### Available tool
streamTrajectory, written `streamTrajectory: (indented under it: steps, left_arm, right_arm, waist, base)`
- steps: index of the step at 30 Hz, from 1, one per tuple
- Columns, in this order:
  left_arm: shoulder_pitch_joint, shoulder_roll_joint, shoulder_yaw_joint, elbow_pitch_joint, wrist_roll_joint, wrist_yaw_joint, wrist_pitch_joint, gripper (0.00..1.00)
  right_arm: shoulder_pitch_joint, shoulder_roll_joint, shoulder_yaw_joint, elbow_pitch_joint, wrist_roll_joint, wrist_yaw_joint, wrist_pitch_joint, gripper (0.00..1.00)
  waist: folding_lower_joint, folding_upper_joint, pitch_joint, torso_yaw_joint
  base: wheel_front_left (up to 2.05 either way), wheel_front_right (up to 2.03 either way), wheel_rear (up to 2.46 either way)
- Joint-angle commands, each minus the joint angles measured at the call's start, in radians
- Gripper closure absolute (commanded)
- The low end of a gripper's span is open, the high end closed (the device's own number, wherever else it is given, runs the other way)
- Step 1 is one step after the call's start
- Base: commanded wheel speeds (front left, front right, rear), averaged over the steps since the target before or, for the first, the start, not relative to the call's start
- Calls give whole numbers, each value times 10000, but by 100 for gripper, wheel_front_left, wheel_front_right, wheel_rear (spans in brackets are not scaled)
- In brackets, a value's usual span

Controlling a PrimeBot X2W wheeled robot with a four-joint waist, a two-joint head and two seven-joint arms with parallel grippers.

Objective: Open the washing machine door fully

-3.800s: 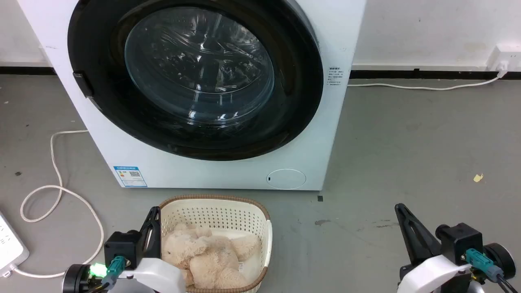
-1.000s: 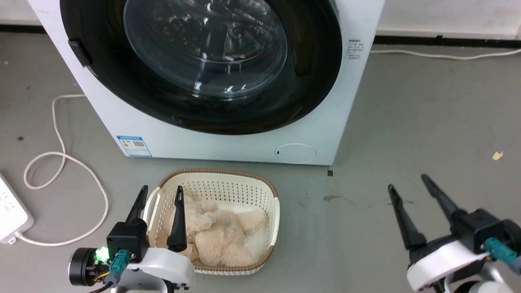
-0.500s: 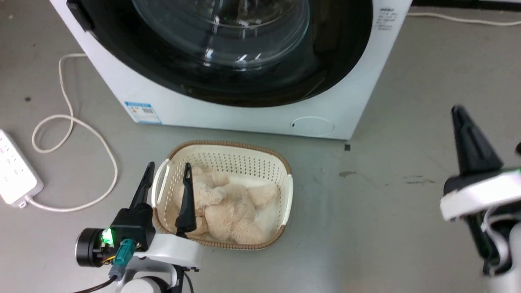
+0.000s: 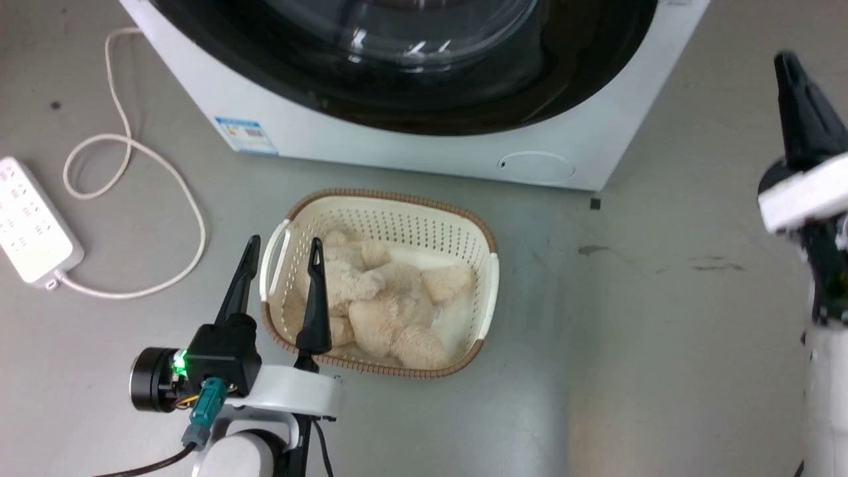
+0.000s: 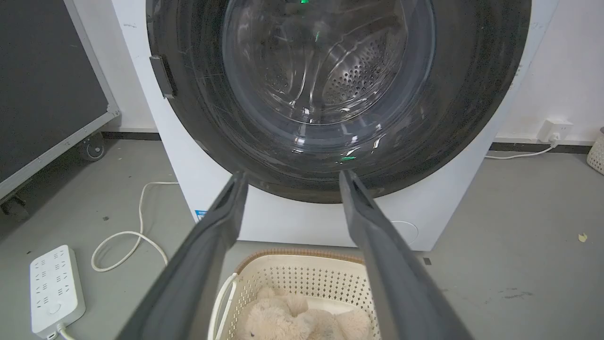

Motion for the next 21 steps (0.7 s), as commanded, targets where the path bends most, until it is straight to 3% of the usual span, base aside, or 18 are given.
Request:
streamTrajectory:
  steps: [1, 14, 21]
  left_arm:
    - [-209, 7, -41, -63, -77, 96, -104, 0]
    - [-526, 8, -435, -158, -347, 295, -376, 0]
    - [-673, 8, -577, -310, -245, 425, -522, 0]
  right_arm:
    - [-322, -3, -61, 87, 181, 4, 79, 100]
    - [-3372, 353, -1787, 2550, 1570, 5, 2490, 100]
    - [-4900, 453, -2674, 3747, 1732, 6, 3826, 100]
  waist:
    - [-1, 0, 119, 85]
    - [-1, 0, 945, 594]
    - [-1, 0, 1345, 865]
  base:
    - [0, 0, 0]
    - [0, 0, 0]
    - [0, 0, 0]
